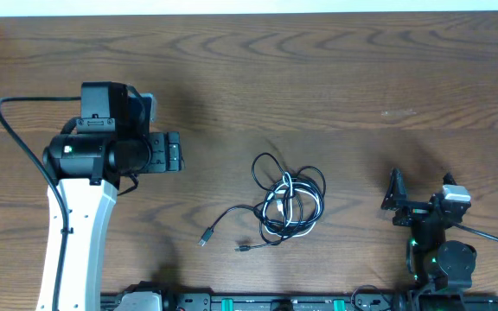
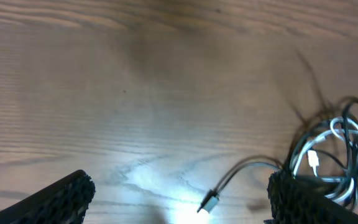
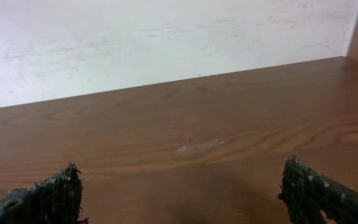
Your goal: Untangle cables
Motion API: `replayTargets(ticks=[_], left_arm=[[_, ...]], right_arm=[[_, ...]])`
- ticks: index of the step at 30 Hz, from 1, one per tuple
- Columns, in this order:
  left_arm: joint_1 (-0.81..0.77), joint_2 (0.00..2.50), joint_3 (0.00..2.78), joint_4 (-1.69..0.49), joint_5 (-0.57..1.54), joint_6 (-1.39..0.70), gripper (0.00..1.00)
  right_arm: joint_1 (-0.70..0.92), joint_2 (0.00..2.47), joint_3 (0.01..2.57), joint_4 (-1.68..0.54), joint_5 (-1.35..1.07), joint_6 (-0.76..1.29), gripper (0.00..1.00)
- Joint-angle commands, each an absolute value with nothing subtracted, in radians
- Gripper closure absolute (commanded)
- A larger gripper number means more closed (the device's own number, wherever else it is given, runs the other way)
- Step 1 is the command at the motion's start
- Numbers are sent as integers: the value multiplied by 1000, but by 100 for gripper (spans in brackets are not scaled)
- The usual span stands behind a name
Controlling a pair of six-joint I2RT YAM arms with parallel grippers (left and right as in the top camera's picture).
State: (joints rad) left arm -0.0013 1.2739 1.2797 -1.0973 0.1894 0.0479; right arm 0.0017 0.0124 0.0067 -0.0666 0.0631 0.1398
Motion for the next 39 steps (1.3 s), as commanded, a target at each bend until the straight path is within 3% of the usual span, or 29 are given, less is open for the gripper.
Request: replayTargets(ticks=[1,29,39], left_arm=[[-16,1280,1296,-1111,233,99,10],[-388,1480,1293,-1036,233,233,9],[-511,1485,1293,-985,237,235,0]], right_arm=[[-8,6,6,-71,61,126,1],[-8,6,6,-71,61,126,1],[-8,6,6,-71,61,126,1]])
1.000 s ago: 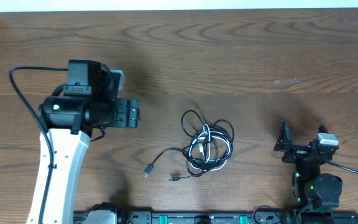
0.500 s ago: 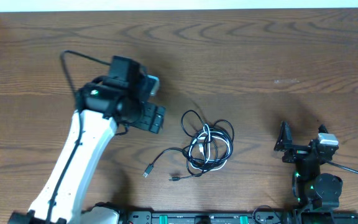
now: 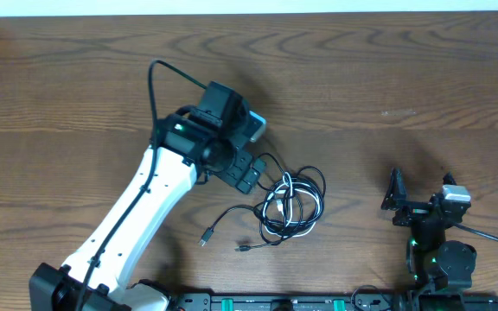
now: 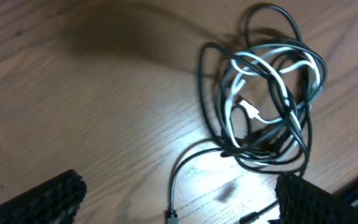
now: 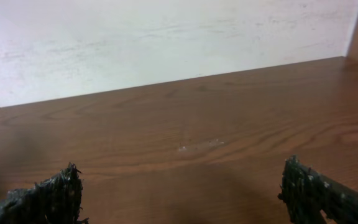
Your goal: Untangle cables
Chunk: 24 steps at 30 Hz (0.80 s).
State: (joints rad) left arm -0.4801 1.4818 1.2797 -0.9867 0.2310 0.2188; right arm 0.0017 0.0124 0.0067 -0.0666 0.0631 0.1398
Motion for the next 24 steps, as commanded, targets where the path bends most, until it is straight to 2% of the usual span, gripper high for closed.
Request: replayTargets(ticks=[1,9,24], left_arm=[[-526,1485,1293,-982,244,236,0],[-620,1486,1293,-940,247,235,0],[-626,1535,1279,-869,246,235,1]], right_arm=[[-8,7,6,-71,61,126,1],[-8,7,6,-71,61,126,1],[-8,7,6,-71,61,126,1]])
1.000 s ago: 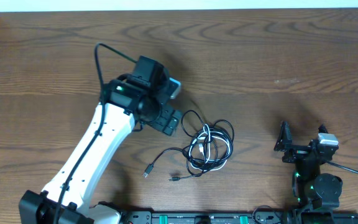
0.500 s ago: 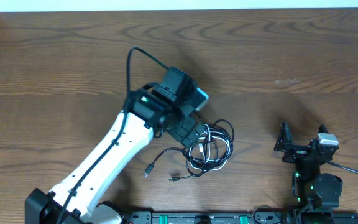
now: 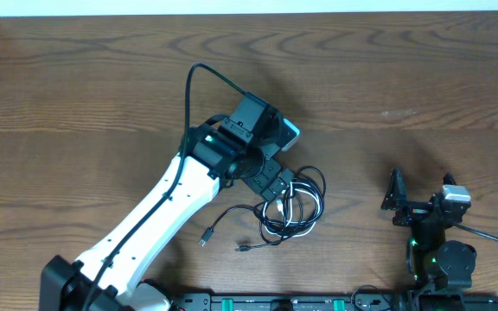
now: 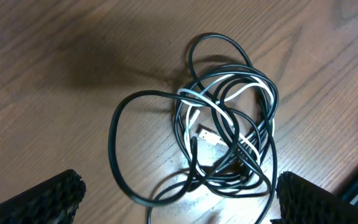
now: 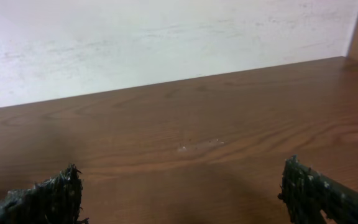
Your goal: Untangle cables
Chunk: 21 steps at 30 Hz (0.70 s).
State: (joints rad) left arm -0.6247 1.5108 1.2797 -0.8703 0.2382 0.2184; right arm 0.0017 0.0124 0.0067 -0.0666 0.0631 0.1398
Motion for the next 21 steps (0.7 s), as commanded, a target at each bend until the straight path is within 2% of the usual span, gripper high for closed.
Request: replayTargets(ticks=[1,12,21], left_arm=[[-626,1546,1279,-869,242,235,1],[-626,1672,1279,-861,113,231,1],[-626,1783,1279,-834,111,231,1]], right_arm=[[-8,7,6,-71,61,126,1],[-8,7,6,-71,61,126,1],[-8,7,6,-71,61,126,1]])
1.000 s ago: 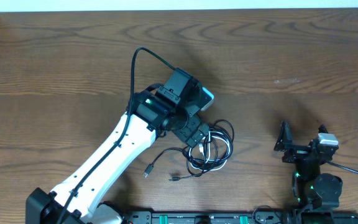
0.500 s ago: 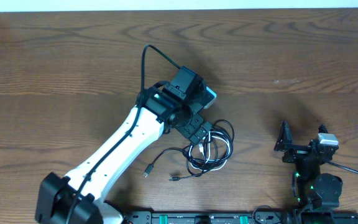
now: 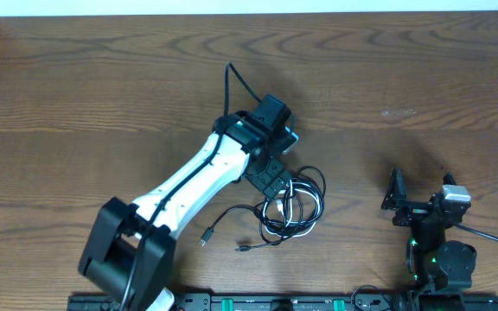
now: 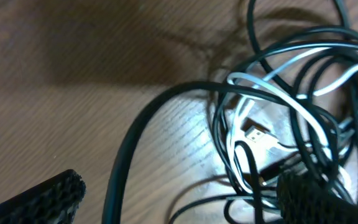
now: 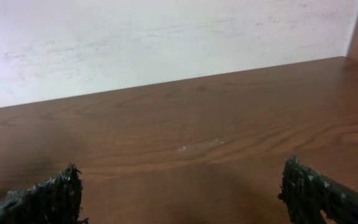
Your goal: Untangle cables
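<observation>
A tangle of black and white cables (image 3: 292, 203) lies at the middle of the wooden table. Two tails run left from it to small plugs (image 3: 204, 238). My left gripper (image 3: 271, 178) hangs low over the tangle's upper left edge, open. In the left wrist view a thick black cable loop (image 4: 143, 130) passes between my fingers (image 4: 42, 198), which are spread wide, and a white cable's USB plug (image 4: 258, 134) lies just ahead. My right gripper (image 5: 182, 199) stands open at the right, with nothing between its fingers and apart from the cables.
The right arm (image 3: 439, 226) is folded at the table's front right. A black rail (image 3: 258, 303) runs along the front edge. A pale wall (image 5: 166, 37) rises behind the table's far edge.
My left gripper has come down closer to the tangle's upper left part; the cables fill its wrist view, and a black loop lies between its fingers. The right arm has not moved.
My left gripper was open far to the left of the tangle. Then it was near the tangle's upper left, then over it, and now sits low with a black loop between its open fingers. The cables have not shifted. The right gripper stayed open and still.
</observation>
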Motion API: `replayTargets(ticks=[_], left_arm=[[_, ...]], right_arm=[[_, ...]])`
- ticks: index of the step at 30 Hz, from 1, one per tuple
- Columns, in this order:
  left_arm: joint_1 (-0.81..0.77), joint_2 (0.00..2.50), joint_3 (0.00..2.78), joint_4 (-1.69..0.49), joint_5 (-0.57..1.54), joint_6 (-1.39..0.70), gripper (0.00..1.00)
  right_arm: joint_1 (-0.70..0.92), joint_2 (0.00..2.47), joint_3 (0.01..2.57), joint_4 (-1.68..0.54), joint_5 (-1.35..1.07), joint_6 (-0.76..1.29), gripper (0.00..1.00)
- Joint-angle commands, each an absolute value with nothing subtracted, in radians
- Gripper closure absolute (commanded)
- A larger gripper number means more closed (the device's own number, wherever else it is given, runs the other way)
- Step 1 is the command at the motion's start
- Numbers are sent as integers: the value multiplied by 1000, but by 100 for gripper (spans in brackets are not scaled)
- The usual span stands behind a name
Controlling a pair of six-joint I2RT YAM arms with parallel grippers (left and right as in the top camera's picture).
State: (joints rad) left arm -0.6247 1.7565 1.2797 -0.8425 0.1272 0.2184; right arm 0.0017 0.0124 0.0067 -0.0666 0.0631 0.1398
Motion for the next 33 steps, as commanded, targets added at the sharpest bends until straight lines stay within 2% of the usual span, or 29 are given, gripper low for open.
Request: replayTargets(ticks=[1,4,6,9,10,16,25,33], left_arm=[[-626,1792,1279,-830,111,231,1],[-626,1799,1279,-826,111,231,3],[-625,1799,1279,-823,111,232,16],[-624,1799,1279,-817,111,232,76],[-624,1799,1279,-815,111,231,92],[-624,1799,1279,-810,82,229,92],[-624,1747,1282,-815,-305,11,92],[-624,1554,1282,-810,-331,-14,92]], right_arm=[[-8,7,6,-71,61,126,1],[-8,7,6,-71,61,126,1],[-8,7,6,-71,61,126,1],[-8,7,6,-71,61,126,1],[-8,7,6,-71,61,126,1],[-8,7,6,-71,61,126,1],[-8,7,6,-71,61,126,1],[-8,7,6,-71,61,126,1]])
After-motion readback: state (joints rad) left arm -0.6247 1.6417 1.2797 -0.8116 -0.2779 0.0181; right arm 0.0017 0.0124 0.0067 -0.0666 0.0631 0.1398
